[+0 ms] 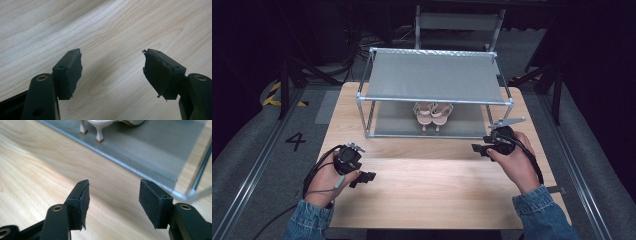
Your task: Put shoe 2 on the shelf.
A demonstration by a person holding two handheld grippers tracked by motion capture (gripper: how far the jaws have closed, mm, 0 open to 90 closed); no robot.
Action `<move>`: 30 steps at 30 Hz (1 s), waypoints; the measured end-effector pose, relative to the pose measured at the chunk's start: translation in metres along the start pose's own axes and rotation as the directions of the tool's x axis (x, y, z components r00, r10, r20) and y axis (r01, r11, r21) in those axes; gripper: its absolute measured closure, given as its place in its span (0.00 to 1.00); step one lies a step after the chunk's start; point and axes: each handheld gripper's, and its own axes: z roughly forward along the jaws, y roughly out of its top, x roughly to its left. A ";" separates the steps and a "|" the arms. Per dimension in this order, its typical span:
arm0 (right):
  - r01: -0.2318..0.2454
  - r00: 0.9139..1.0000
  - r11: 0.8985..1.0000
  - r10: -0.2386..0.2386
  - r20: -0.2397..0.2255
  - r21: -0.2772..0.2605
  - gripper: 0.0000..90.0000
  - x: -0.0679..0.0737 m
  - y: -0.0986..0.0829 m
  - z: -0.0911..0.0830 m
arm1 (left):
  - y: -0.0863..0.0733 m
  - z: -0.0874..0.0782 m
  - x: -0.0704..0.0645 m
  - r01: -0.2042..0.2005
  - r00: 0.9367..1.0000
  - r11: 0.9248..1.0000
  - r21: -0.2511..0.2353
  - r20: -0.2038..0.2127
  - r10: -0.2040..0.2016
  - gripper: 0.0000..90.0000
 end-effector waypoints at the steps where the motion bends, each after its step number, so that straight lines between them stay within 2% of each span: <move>1: -0.007 1.000 1.000 0.007 0.000 0.004 0.47 -0.001 -0.002 -0.002 | 0.000 0.000 0.000 0.000 1.000 1.000 0.000 0.000 0.000 0.34; 10: -0.049 0.998 0.999 0.049 0.031 -0.001 0.47 -0.018 -0.027 -0.025 | 0.005 0.001 0.001 -0.009 1.000 1.000 -0.001 -0.003 0.009 0.34; 11: -0.053 0.998 0.998 0.052 0.036 0.019 0.47 -0.022 -0.030 -0.030 | 0.005 0.000 0.002 -0.009 1.000 1.000 -0.004 -0.001 0.009 0.34; 13: -0.059 0.997 0.998 0.058 0.040 0.021 0.46 -0.024 -0.032 -0.032 | 0.004 0.000 0.003 -0.005 1.000 1.000 -0.005 -0.002 0.005 0.34; 16: -0.081 0.995 0.996 0.079 0.054 0.035 0.44 -0.037 -0.042 -0.039 | 0.003 -0.001 0.005 0.001 1.000 1.000 -0.013 -0.007 -0.001 0.34; 23: -0.072 0.996 0.994 0.068 0.058 0.083 0.39 -0.055 -0.058 -0.040 | 0.001 -0.002 0.011 0.010 1.000 1.000 -0.022 -0.026 -0.011 0.32; 30: -0.081 0.995 0.992 0.075 0.068 0.096 0.38 -0.065 -0.066 -0.033 | -0.002 -0.002 0.020 0.025 0.998 0.999 -0.030 -0.054 -0.026 0.30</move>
